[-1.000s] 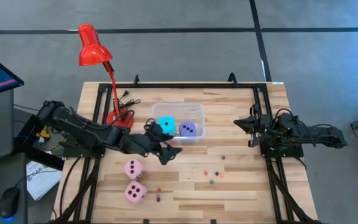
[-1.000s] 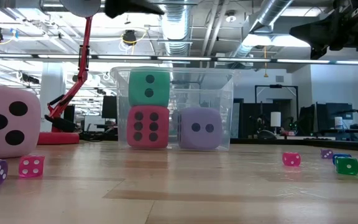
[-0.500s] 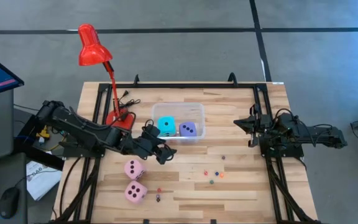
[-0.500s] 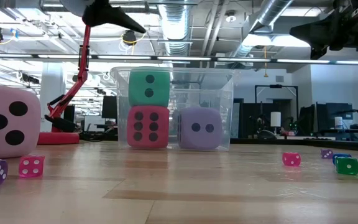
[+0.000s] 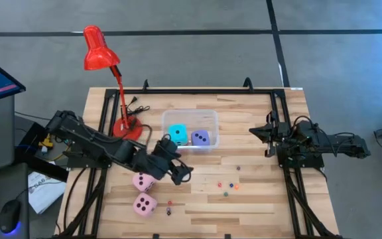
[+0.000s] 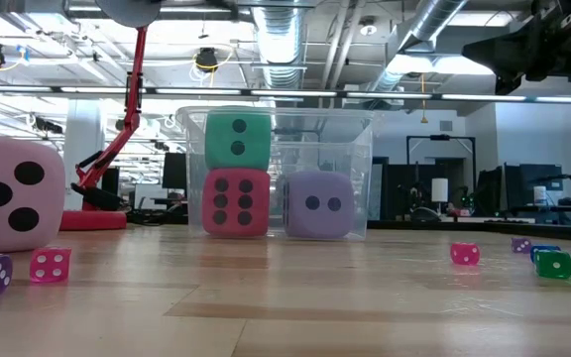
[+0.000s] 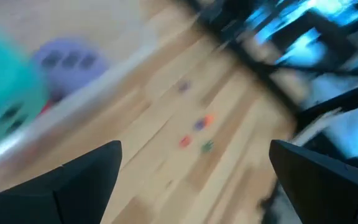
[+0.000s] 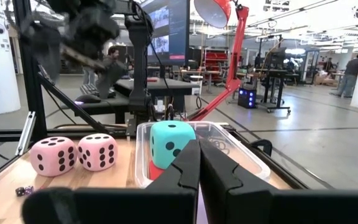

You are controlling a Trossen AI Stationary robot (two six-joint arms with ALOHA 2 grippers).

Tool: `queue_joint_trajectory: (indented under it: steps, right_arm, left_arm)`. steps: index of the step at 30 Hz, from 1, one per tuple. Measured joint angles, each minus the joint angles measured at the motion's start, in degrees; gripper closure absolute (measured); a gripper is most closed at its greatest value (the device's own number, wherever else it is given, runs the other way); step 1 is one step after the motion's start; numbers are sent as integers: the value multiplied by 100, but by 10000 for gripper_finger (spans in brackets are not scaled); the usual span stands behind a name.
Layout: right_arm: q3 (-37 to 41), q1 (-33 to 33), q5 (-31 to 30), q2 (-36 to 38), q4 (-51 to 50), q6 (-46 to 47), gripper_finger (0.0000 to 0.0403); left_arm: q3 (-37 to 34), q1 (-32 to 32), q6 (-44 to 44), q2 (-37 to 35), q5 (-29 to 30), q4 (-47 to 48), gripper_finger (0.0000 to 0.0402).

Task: Pick & Place Dice
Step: Put the large pink die into the transparent bin

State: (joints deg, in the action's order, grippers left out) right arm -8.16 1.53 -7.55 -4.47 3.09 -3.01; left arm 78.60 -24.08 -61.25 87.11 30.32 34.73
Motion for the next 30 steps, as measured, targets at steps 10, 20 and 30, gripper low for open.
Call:
queue_joint_trajectory:
  steps: [10, 20, 30]
  right_arm:
    - [0, 1, 0, 0, -67, 0, 403]
    - [0, 1, 0, 0, -73, -20, 403]
    - [0, 1, 0, 0, -74, -15, 403]
  left_arm:
    - [20, -48, -1903, 103, -1375, 3320, 2]
    - [-388, -305, -2283, 117, -2034, 4144, 2]
    - [-478, -334, -2356, 118, -2124, 4245, 2]
